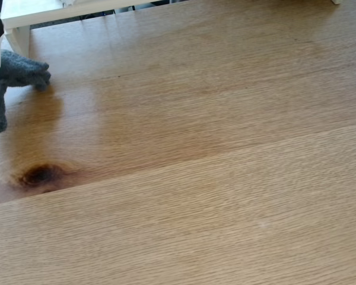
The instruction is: Clean the area in front of the robot
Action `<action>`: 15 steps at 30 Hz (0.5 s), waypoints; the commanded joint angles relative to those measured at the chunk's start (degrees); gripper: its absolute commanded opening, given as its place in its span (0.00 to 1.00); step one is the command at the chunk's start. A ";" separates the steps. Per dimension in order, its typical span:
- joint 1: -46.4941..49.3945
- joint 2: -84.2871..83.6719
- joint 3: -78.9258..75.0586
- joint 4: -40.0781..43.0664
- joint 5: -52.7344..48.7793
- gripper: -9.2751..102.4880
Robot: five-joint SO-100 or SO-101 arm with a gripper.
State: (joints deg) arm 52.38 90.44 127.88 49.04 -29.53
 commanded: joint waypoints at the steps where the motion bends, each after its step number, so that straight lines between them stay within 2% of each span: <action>1: 3.34 9.14 6.06 -4.48 -3.60 0.08; 3: 3.43 10.02 8.96 -8.09 -1.67 0.12; 6: 2.81 10.20 11.78 -13.62 -0.88 0.31; 8: 1.85 10.81 12.39 -14.41 -0.09 0.38; 12: -2.90 14.94 13.18 -13.27 3.87 0.37; 15: -9.32 19.25 13.27 -9.76 8.35 0.32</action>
State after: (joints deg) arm 48.87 102.48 141.59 37.71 -25.14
